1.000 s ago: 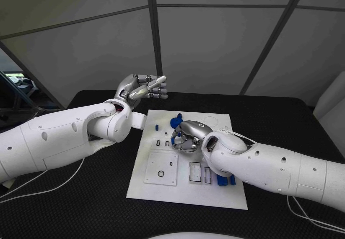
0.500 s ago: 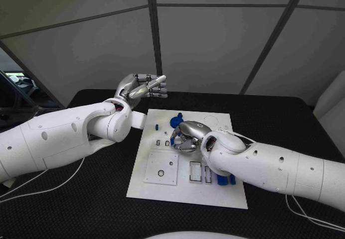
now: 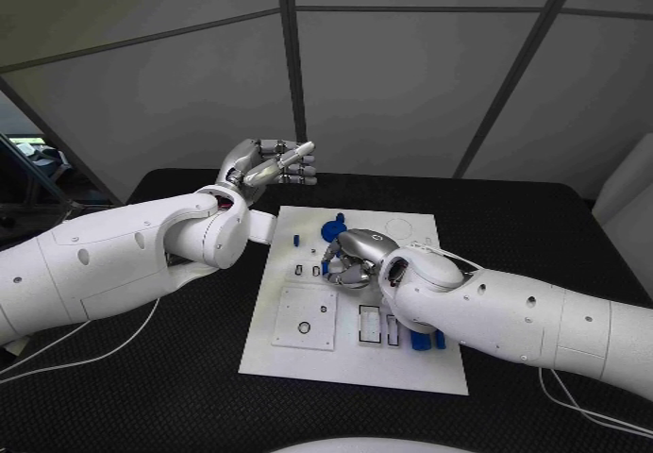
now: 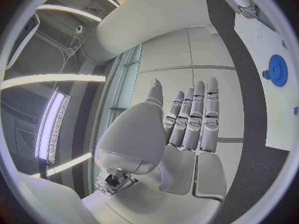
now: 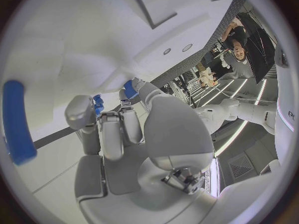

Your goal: Assemble the parts on the task board

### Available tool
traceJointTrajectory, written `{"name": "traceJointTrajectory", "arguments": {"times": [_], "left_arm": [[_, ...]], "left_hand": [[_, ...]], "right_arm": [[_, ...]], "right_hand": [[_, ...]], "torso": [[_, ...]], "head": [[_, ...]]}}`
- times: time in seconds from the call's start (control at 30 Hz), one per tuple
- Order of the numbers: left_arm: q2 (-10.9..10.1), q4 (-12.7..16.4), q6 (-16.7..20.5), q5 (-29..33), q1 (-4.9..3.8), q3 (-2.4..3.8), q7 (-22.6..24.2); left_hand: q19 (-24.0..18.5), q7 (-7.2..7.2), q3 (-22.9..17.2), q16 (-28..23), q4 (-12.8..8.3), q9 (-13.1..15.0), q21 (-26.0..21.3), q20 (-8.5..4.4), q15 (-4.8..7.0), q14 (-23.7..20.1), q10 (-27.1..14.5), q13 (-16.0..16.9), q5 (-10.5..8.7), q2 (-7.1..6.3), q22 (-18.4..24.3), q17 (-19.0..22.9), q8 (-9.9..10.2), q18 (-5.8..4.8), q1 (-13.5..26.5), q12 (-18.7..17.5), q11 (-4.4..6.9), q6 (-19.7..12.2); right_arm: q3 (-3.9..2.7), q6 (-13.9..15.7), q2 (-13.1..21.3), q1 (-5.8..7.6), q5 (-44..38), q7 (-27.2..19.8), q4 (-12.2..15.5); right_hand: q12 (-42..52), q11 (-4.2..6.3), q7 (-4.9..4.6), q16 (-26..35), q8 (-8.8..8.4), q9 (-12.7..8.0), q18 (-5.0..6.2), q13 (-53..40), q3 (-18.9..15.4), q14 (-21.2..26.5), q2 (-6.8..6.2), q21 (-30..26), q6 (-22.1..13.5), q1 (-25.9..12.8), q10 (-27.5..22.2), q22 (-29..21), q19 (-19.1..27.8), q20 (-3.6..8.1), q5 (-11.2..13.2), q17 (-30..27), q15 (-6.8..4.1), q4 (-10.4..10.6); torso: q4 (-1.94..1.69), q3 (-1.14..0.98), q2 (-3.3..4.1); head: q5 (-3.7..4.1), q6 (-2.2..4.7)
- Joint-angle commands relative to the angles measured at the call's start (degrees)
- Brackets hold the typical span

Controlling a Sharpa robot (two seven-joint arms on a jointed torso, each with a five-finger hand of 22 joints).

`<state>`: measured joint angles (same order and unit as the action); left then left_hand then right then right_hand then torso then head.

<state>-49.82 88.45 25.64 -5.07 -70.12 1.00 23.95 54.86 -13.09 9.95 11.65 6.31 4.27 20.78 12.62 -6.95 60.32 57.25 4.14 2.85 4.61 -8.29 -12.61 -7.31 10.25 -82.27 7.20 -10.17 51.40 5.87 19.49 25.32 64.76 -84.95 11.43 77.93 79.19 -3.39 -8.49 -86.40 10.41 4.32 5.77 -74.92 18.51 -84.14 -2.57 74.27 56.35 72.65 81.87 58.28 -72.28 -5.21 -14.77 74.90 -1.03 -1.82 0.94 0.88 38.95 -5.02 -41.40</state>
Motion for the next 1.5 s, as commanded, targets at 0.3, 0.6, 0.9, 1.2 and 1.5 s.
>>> {"name": "traceJointTrajectory", "arguments": {"times": [0.3,0.6,0.9,1.2,1.5], "left_arm": [[0.0,0.1,-0.5,-0.2,-0.09,0.03,0.3],[0.0,0.0,-0.5,-0.2,-0.09,0.03,0.2],[0.0,0.0,-0.5,-0.2,-0.09,0.03,0.2],[0.0,-0.1,-0.6,-0.2,-0.09,0.02,0.2],[-0.2,-0.1,-0.5,-0.2,-0.09,0.02,0.2]], "left_hand": [[0.4,-0.04,0.0,-0.4,-0.3,-0.1,-0.2,0.18,-0.09,0.2,-0.6,-0.1,-0.03,0.07,0.1,-0.1,0.3,0.16,-0.4,-0.3,0.07,-0.4],[0.4,-0.05,0.1,-0.4,-0.3,-0.1,-0.2,0.19,-0.09,0.2,-0.6,-0.1,-0.03,0.09,0.1,-0.1,0.4,0.16,-0.4,-0.3,0.05,-0.5],[0.4,-0.05,0.1,-0.4,-0.3,-0.1,-0.2,0.19,-0.09,0.2,-0.6,-0.1,-0.03,0.09,0.1,-0.1,0.4,0.16,-0.4,-0.3,0.05,-0.5],[0.4,-0.04,0.0,-0.5,-0.4,-0.1,-0.2,0.19,-0.1,0.2,-0.6,-0.1,-0.03,0.13,0.1,-0.1,0.4,0.16,-0.4,-0.3,0.05,-0.5],[0.4,-0.04,0.0,-0.5,-0.4,-0.1,-0.2,0.19,-0.1,0.2,-0.6,-0.1,-0.03,0.13,0.1,-0.1,0.4,0.16,-0.4,-0.3,0.05,-0.5]], "right_arm": [[0.16,-2.1,0.0,-0.06,-0.5,0.7,-0.2],[0.16,-2.3,0.0,-0.06,-0.6,0.8,-0.2],[0.16,-1.8,0.0,-0.06,-0.7,0.8,-0.2],[0.16,1.0,0.1,-0.06,-0.4,0.5,0.0],[0.16,6.3,0.9,-0.06,1.4,-1.5,1.2]], "right_hand": [[-1.2,-0.69,-0.77,0.5,-1.5,-0.4,0.37,-1.8,0.8,-3.9,-0.59,-0.5,-2.8,-0.7,-1.3,-0.5,0.8,-0.61,0.3,6.4,0.77,-0.3],[-1.6,-1.09,-1.2,0.7,-2.2,-0.5,0.45,-1.4,0.9,-3.9,-1.06,-0.7,-4.4,-0.8,-1.7,-0.9,1.0,-0.96,0.7,6.1,1.12,-0.5],[-1.8,-1.36,-1.42,0.8,-2.53,-0.4,0.5,-1.2,0.3,-3.8,-1.46,-0.9,-5.6,-1.6,-1.9,-1.0,1.2,-1.28,2.8,6.0,1.4,-0.2],[-5.3,-2.13,-2.27,1.6,-3.95,-0.6,0.79,2.7,-1.4,-3.4,-2.41,-1.9,-10.8,-2.5,-5.0,-2.7,2.2,-1.82,5.5,4.6,1.99,0.9],[-5.6,-2.41,-2.58,1.8,-3.42,-0.4,0.91,3.3,-2.4,-3.3,-2.6,-2.3,-12.6,-2.0,-5.4,-3.2,2.5,-2.11,2.8,4.2,2.27,1.5]], "torso": [[-0.01,0.01,-0.03],[-0.02,-0.02,-0.02],[0.02,0.0,0.0],[-0.03,-0.01,-0.03],[0.03,-0.01,-0.03]], "head": [[-0.02,-0.01],[0.02,0.02],[0.05,-0.04],[0.08,-0.01],[-0.08,0.11]]}}
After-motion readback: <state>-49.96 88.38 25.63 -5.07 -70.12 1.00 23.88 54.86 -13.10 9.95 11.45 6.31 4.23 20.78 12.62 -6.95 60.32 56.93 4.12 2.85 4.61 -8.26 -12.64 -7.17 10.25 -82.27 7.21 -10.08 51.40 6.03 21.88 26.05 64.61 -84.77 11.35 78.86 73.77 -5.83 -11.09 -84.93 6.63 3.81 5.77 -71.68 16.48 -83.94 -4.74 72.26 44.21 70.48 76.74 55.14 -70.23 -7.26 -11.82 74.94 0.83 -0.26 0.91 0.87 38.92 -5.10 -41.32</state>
